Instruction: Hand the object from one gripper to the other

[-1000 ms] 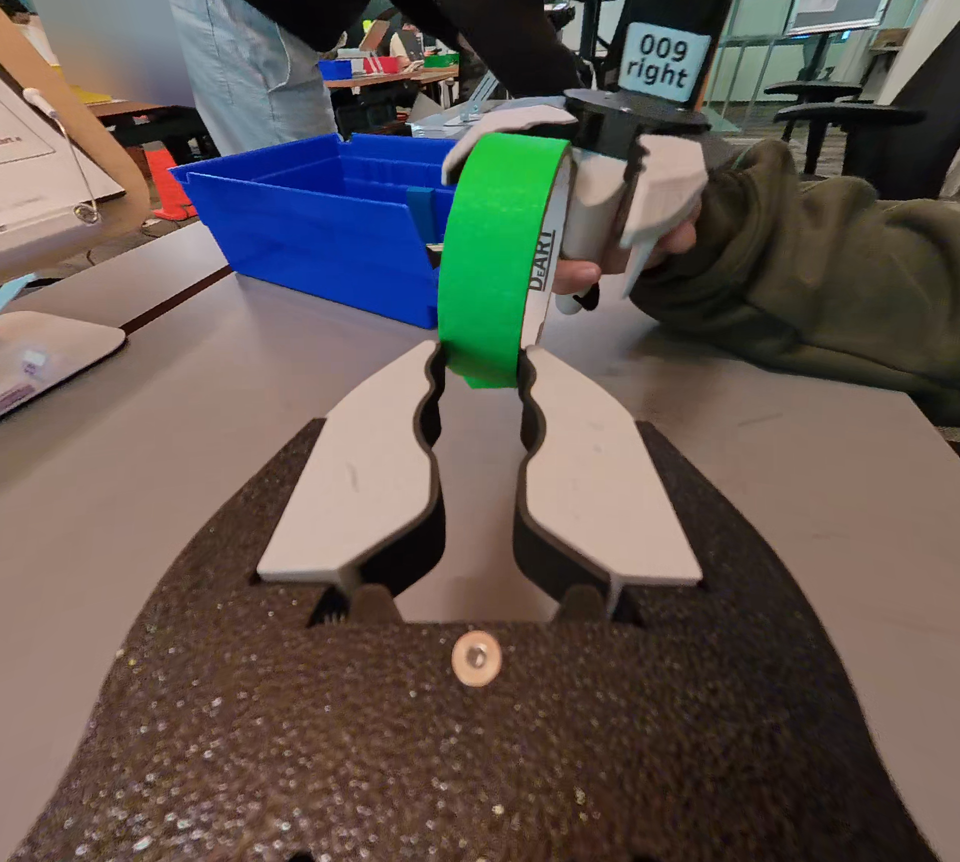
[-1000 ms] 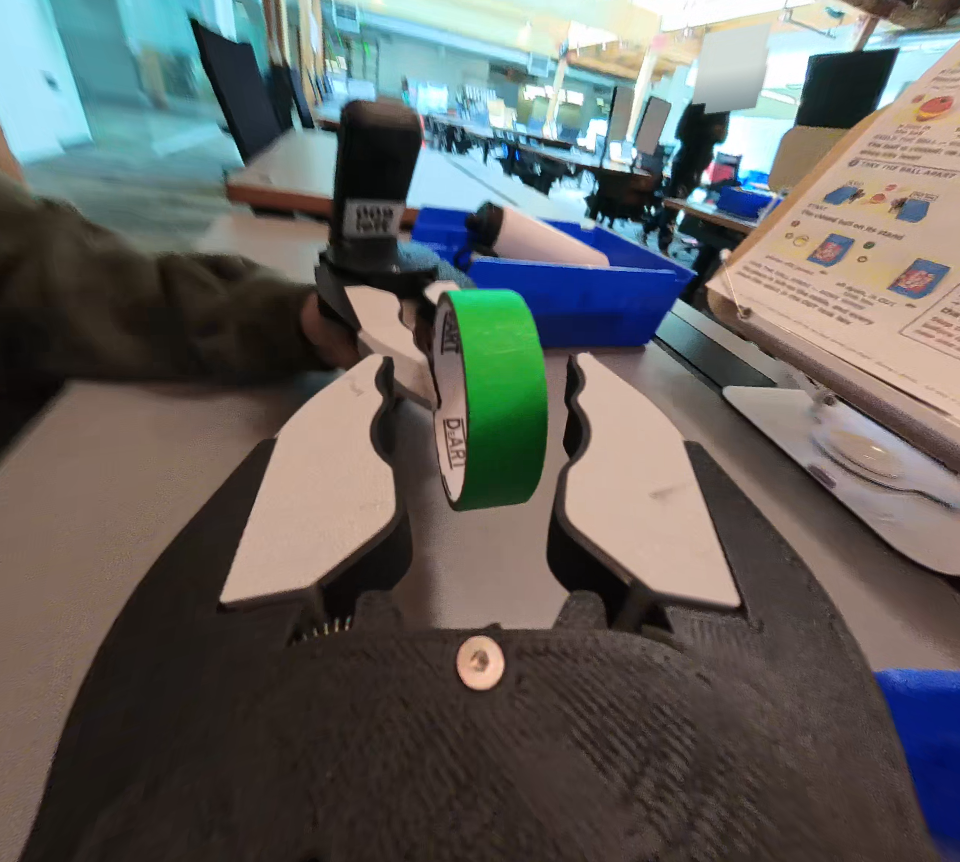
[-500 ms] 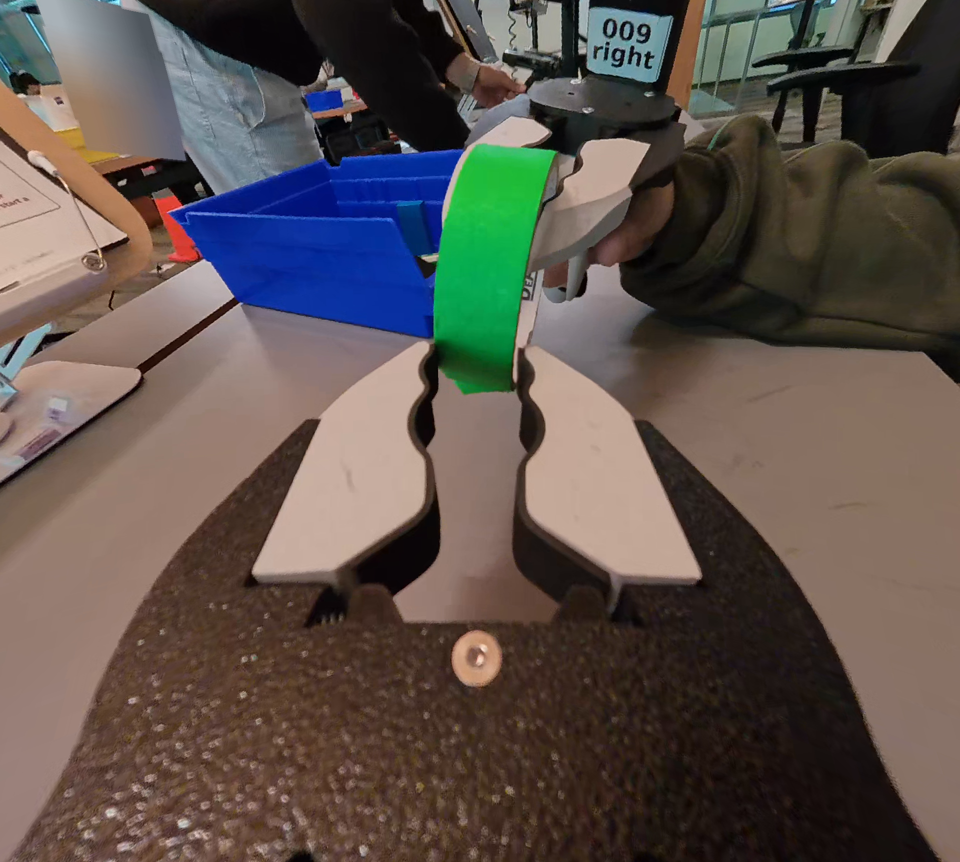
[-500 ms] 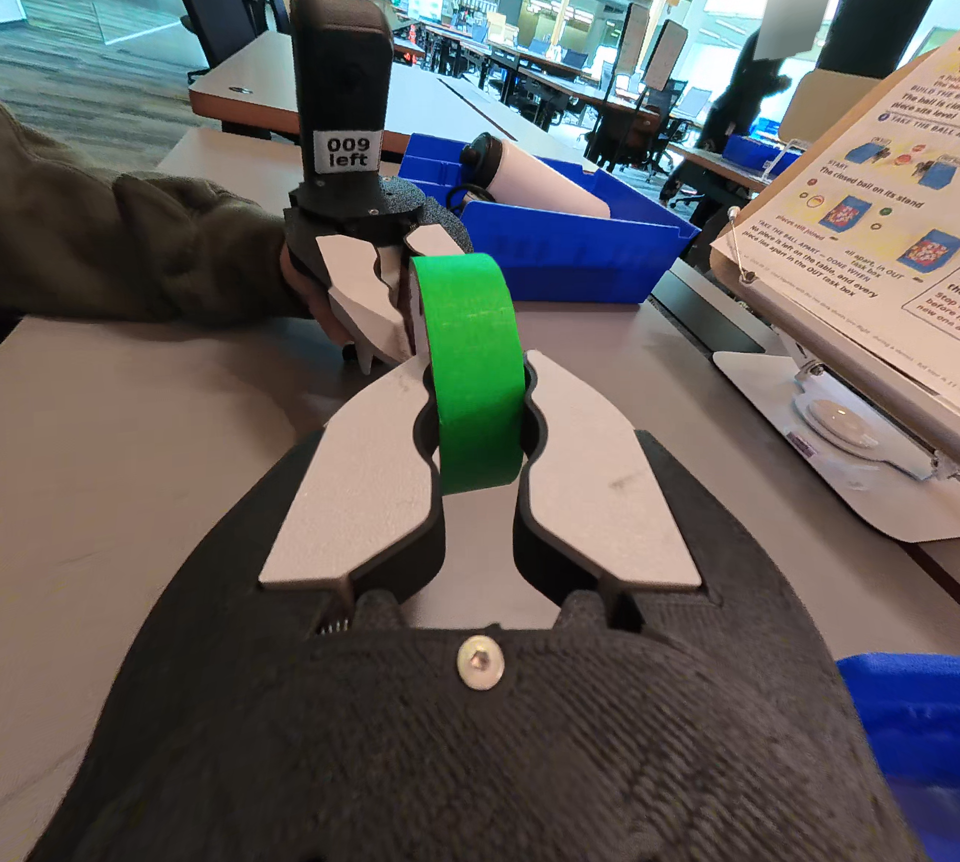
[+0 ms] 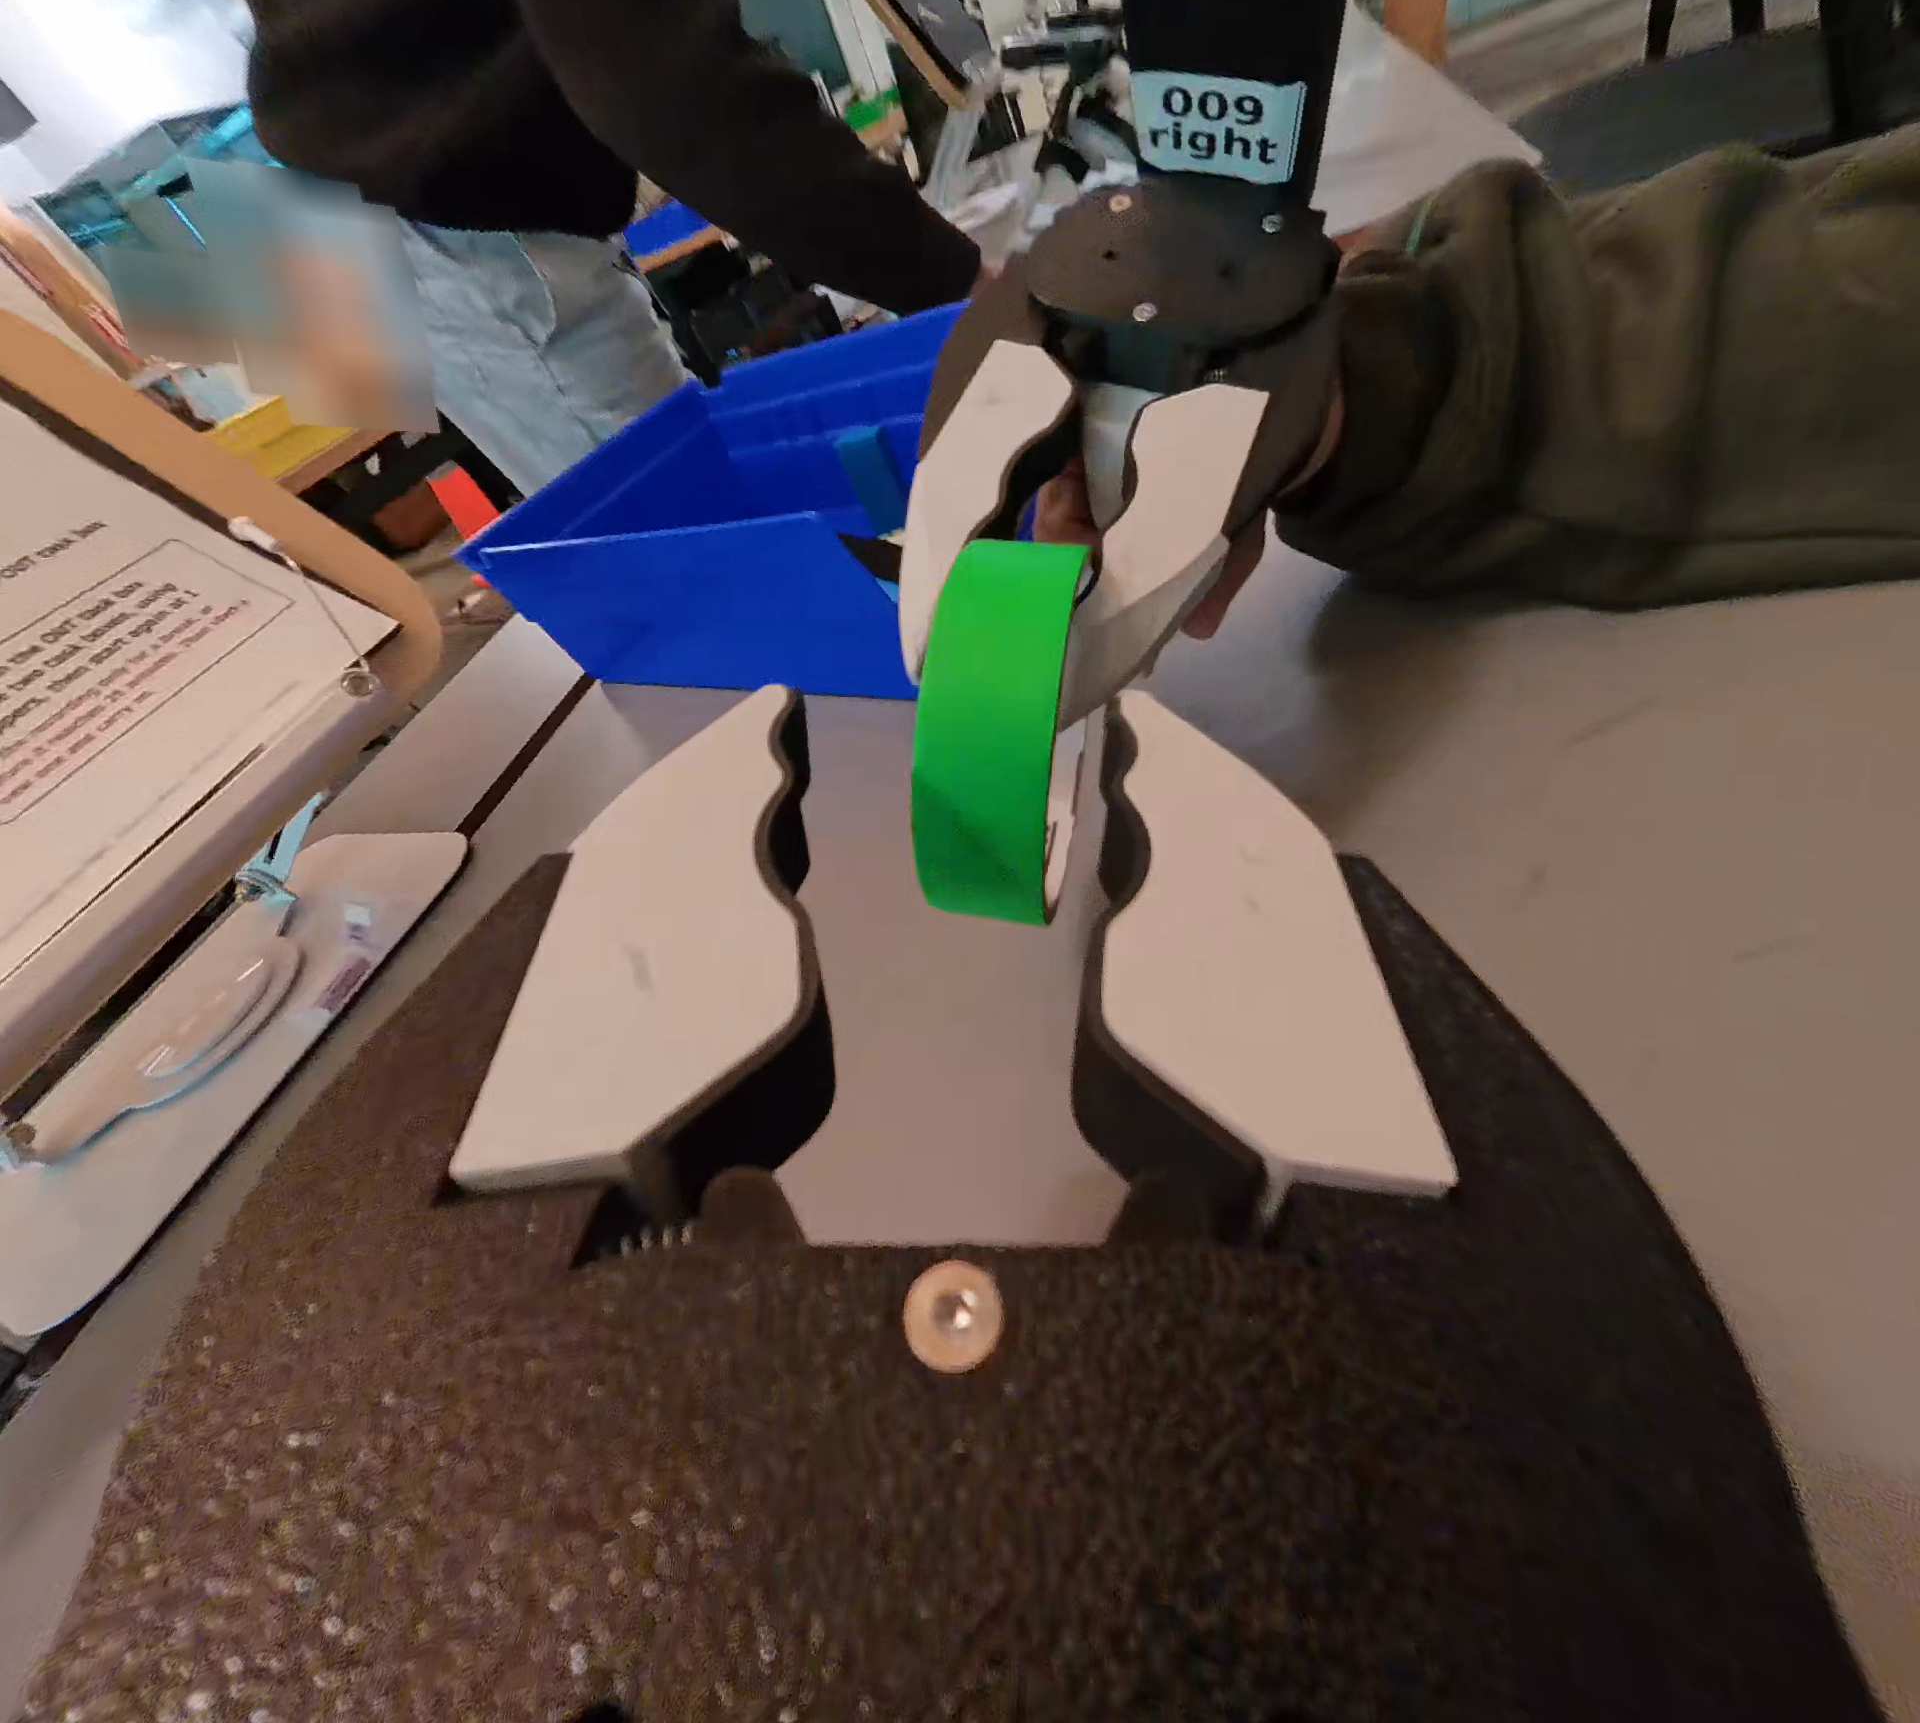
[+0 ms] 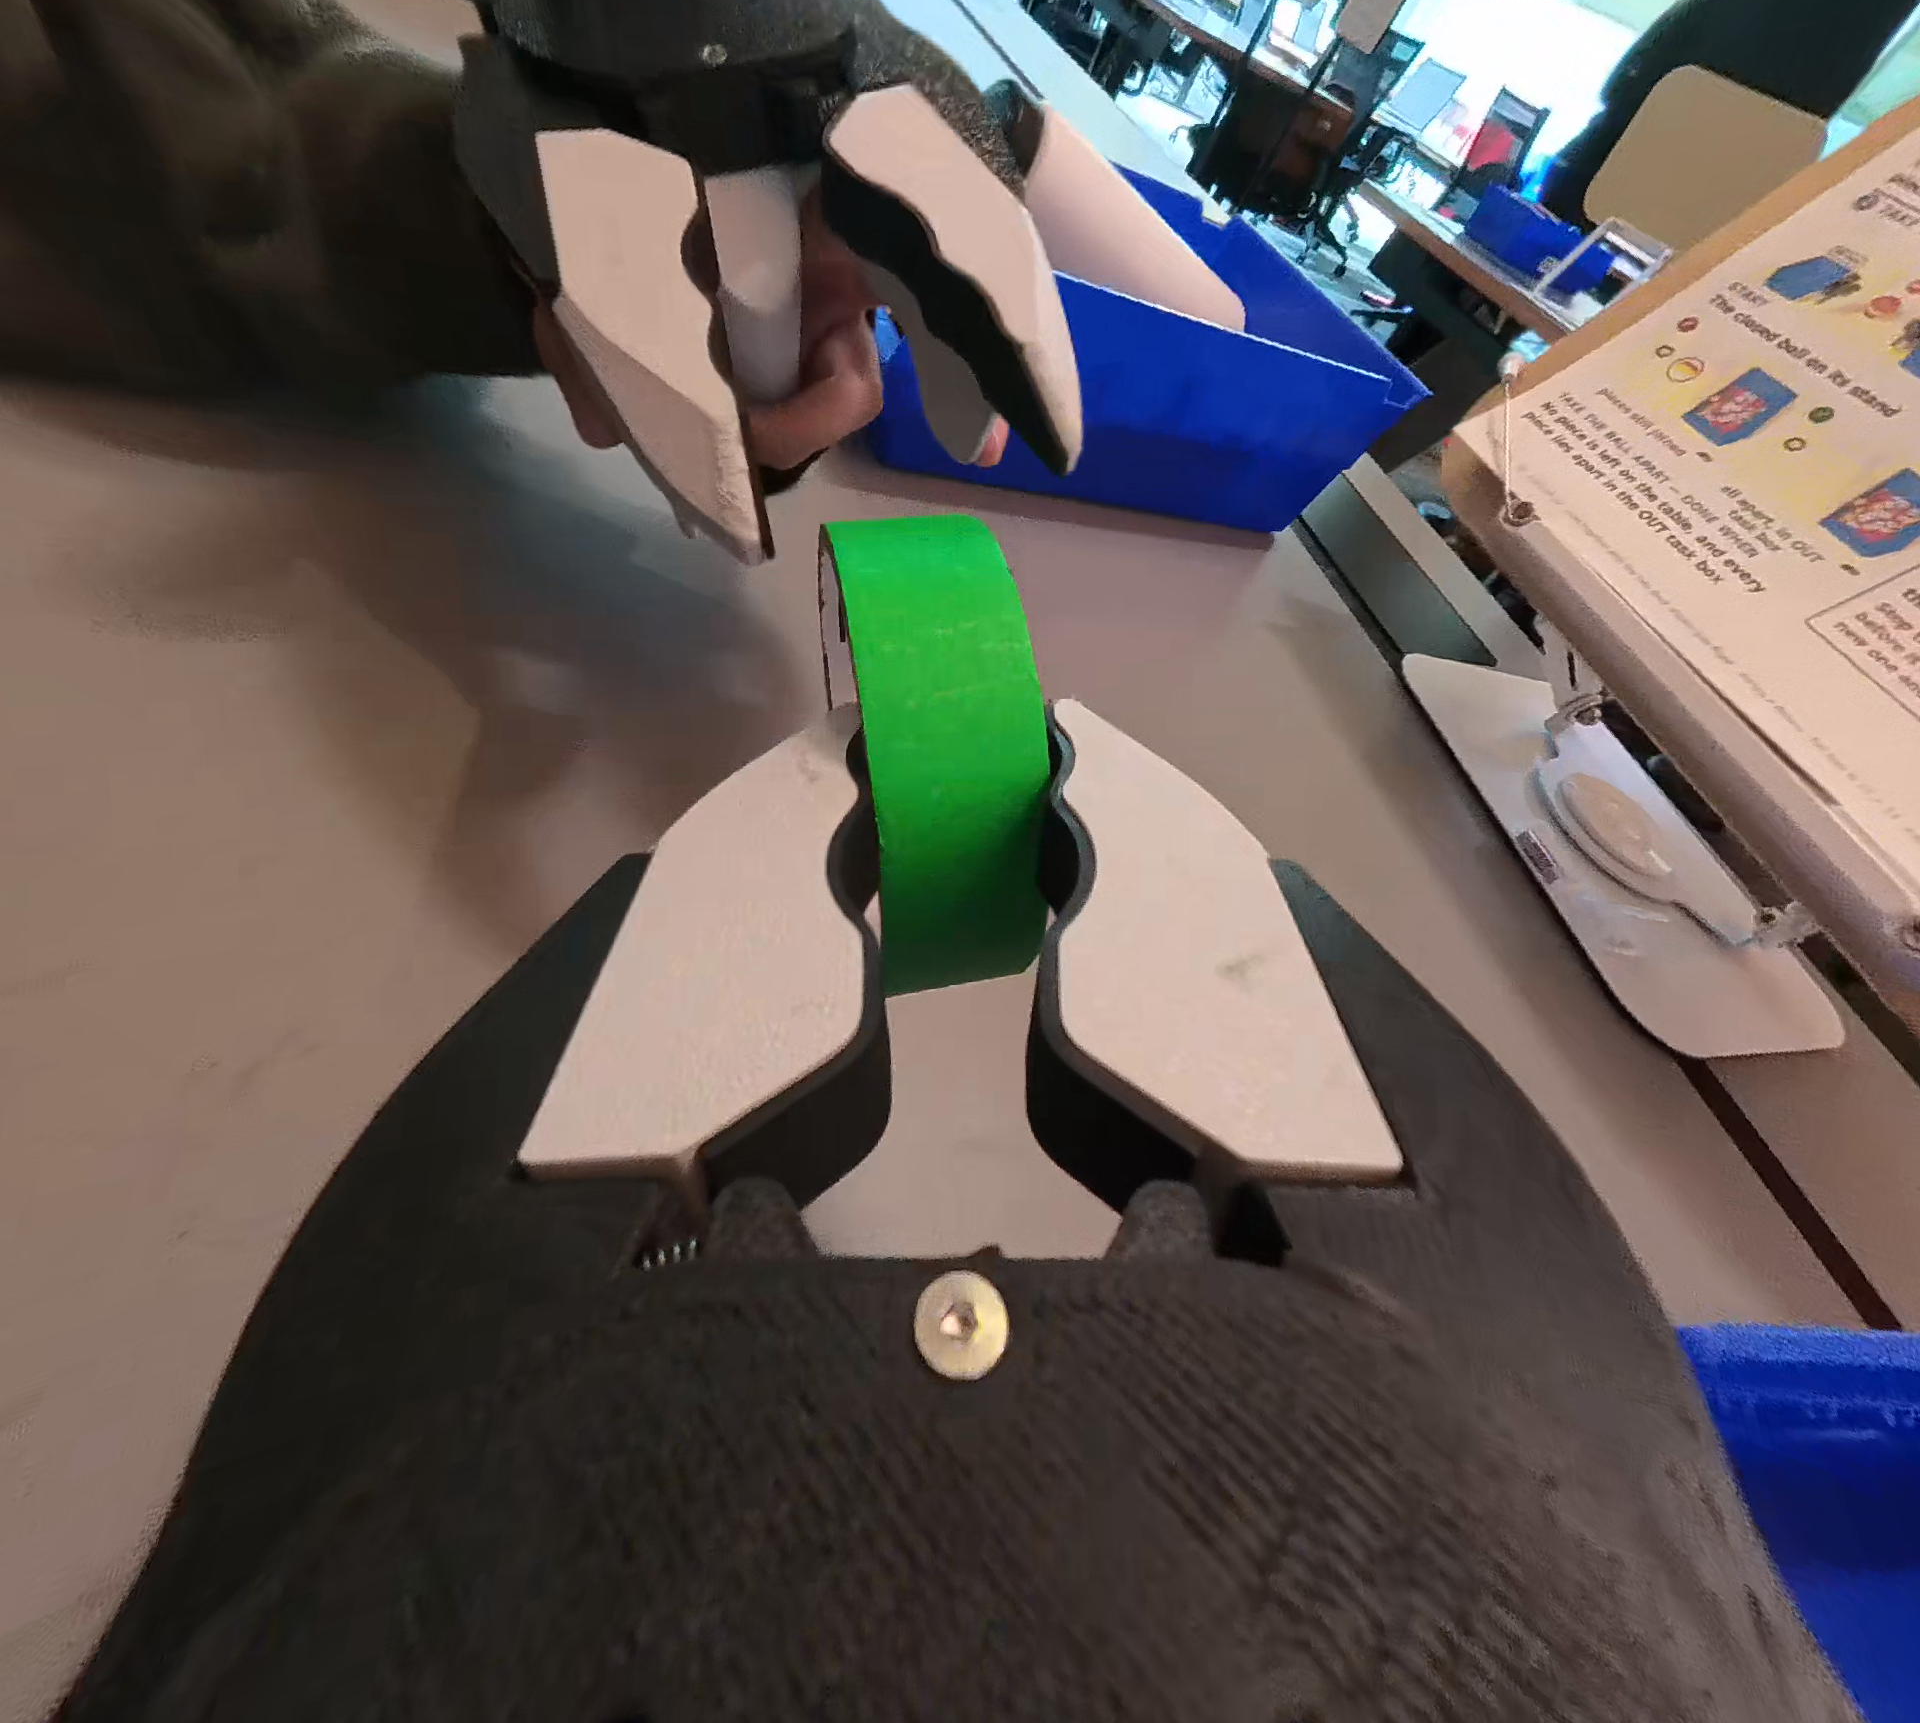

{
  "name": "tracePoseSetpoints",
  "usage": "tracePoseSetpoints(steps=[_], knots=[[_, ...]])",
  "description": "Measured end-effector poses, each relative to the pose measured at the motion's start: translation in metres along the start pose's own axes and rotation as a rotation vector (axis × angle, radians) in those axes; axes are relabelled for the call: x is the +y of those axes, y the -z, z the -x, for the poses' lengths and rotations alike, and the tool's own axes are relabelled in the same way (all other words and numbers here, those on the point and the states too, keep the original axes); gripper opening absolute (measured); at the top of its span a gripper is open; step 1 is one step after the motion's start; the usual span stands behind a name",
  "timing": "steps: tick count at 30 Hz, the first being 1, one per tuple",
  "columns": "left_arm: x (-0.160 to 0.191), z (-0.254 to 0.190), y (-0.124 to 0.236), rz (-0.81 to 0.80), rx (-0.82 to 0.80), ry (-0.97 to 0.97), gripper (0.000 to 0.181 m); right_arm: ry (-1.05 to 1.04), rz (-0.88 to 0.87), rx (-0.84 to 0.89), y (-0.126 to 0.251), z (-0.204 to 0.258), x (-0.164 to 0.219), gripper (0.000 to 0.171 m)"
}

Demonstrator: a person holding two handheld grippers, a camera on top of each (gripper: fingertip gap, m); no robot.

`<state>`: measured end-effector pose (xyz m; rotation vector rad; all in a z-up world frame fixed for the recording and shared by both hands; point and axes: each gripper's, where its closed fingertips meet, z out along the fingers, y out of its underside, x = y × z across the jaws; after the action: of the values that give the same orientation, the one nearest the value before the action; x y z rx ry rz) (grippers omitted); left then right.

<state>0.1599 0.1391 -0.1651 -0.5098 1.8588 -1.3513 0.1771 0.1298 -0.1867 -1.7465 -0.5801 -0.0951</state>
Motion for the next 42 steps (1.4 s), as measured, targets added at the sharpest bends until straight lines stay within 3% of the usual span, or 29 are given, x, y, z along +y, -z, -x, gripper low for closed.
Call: tracePoseSetpoints(steps=[5, 6, 10, 11, 17, 21, 25, 32, 38, 42], knots=[[0.011, -0.015, -0.013, 0.14, 0.067, -0.025, 0.042, 0.016, -0.004, -0.012, -0.006, 0.006, -0.002, 0.027], [0.014, -0.013, -0.014, 0.155, 0.048, -0.04, 0.033, 0.007, -0.009, -0.026, -0.006, 0.007, -0.003, 0.027], [0.012, -0.008, -0.012, 0.129, 0.032, -0.011, 0.028, -0.022, -0.035, -0.017, -0.007, 0.006, -0.006, 0.027], [0.012, -0.005, -0.012, 0.123, 0.022, 0.027, 0.028, -0.024, -0.047, 0.012, -0.006, 0.003, -0.007, 0.036], [0.005, 0.039, 0.004, -0.06, -0.105, 0.501, 0.028, 0.035, -0.103, 0.188, 0.002, -0.019, -0.013, 0.081], [0.011, 0.05, 0.01, -0.17, -0.028, 0.91, 0.028, 0.362, -0.065, 0.343, 0.0, -0.023, -0.017, 0.093], [0.013, 0.043, 0.007, -0.167, 0.066, 1.038, 0.028, 0.487, 0.065, 0.357, -0.013, -0.021, -0.002, 0.11], [0.008, 0.021, -0.005, -0.119, 0.16, 1.018, 0.028, 0.484, -0.007, 0.315, -0.016, -0.009, -0.013, 0.115], [0.007, 0.016, -0.006, -0.133, 0.215, 1.073, 0.028, 0.497, -0.014, 0.292, -0.019, -0.001, -0.014, 0.1], [0.009, 0.015, -0.006, -0.129, 0.222, 1.064, 0.028, 0.455, 0.015, 0.258, -0.019, -0.002, -0.012, 0.098]])
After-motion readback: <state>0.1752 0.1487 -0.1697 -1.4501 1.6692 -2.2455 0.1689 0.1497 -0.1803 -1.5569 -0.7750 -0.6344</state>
